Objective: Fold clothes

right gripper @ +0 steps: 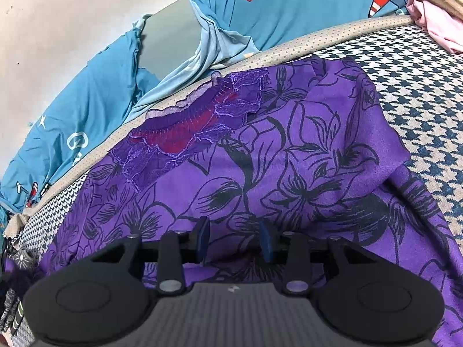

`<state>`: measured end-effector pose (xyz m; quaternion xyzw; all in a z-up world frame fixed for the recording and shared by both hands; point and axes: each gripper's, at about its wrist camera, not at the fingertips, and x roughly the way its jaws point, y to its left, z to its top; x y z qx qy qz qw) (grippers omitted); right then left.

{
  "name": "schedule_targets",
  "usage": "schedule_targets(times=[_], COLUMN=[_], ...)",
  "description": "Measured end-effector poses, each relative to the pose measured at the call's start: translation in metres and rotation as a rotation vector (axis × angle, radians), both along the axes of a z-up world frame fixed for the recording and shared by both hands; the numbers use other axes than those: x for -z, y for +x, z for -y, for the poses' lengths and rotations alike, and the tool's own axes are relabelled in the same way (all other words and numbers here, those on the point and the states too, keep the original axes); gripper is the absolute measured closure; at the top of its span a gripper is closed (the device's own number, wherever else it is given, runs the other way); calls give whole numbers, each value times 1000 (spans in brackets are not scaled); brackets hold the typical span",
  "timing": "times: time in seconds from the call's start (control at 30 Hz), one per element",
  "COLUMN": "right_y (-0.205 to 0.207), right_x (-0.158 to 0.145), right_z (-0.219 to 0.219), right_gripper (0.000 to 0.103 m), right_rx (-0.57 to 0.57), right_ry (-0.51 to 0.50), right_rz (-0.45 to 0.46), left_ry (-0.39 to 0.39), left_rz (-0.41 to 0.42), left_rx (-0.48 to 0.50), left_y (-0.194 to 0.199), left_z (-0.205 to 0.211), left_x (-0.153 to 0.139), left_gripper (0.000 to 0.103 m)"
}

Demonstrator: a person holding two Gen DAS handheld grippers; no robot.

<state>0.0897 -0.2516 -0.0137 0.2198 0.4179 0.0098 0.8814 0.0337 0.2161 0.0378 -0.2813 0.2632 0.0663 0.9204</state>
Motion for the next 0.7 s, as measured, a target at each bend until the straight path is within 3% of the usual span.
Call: schedule_targets(times=[0.27, 0.47, 0.63, 0.7], right_y=[0, 0, 0, 1], right_x=[-5, -10, -13, -12], right_z=[-6, -12, -19, -24], right_gripper=[67, 67, 66, 66], right_rx=[-55, -149, -218, -245], right_ry=[9, 86, 144, 156], right_rz=[52, 119, 154, 160], left_ry=[-9, 5, 62, 71], left_rz=[40, 17, -56, -82], left_rx=[277, 495, 587, 620], left_y=[26, 30, 27, 24], left_z=[105, 174, 207, 214], left_x=[-9, 11, 32, 37], left_gripper=[95, 94, 80, 65])
